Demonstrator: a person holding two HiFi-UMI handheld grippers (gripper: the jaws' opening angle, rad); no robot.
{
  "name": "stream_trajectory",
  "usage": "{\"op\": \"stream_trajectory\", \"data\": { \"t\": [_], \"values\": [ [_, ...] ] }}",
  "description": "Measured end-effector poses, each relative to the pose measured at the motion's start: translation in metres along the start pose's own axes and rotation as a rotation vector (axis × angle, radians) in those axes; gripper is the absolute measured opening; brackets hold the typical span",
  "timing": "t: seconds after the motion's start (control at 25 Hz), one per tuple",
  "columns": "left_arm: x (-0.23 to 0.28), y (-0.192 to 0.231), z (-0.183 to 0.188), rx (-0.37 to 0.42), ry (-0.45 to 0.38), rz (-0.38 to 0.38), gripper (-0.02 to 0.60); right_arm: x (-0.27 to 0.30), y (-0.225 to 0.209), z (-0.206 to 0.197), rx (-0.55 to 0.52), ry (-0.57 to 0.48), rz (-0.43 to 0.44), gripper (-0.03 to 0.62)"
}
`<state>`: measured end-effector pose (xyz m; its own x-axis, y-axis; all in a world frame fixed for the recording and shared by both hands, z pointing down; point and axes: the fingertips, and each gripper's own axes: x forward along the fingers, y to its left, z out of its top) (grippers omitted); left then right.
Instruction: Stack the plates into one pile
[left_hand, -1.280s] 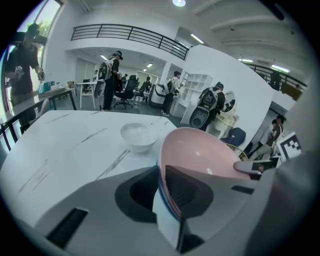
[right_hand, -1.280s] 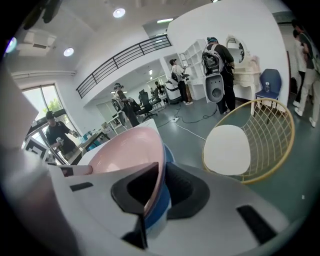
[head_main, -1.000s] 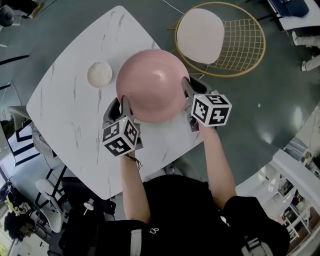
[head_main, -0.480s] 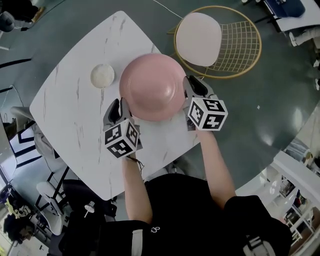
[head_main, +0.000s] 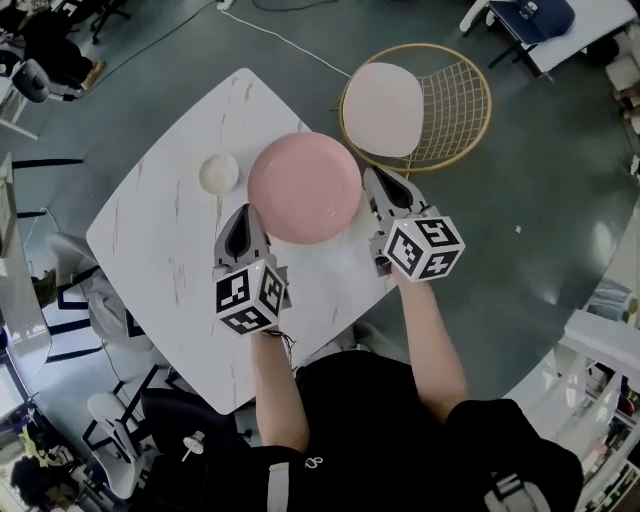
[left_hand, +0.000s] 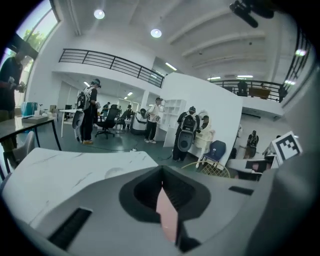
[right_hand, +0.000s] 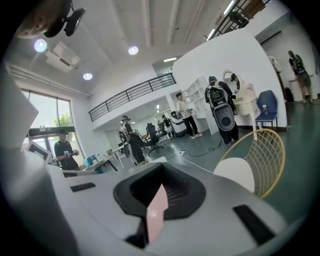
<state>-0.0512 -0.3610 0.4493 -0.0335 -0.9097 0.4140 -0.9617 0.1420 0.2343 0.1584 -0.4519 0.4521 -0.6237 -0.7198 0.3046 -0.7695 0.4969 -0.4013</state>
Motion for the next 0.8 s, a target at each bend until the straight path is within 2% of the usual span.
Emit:
{"op": "stream_trajectory", "data": {
  "t": [0.2,0.36,0.64,0.8],
  "values": [
    [-0.02,-0.02,0.057,0.063,-0.135,-0.066,0.015,-0.016,0.038,0.053,0.004,-0.143,0.085,0.008],
    [-0.052,-0.036,0.089,0.085,-0.225,-0.102,0.015,-0.041,0.063,0.079,-0.005,-0.209,0.094,0.008],
    [-0.111,-0.048,0.129,0.129,-0.343,-0.107,0.016,-0.087,0.095,0.1,-0.018,-0.279,0.082,0.008],
    [-0.141,-0.042,0.146,0.141,-0.388,-0.065,0.016,-0.107,0.12,0.114,-0.059,-0.309,0.11,0.008]
  ]
}}
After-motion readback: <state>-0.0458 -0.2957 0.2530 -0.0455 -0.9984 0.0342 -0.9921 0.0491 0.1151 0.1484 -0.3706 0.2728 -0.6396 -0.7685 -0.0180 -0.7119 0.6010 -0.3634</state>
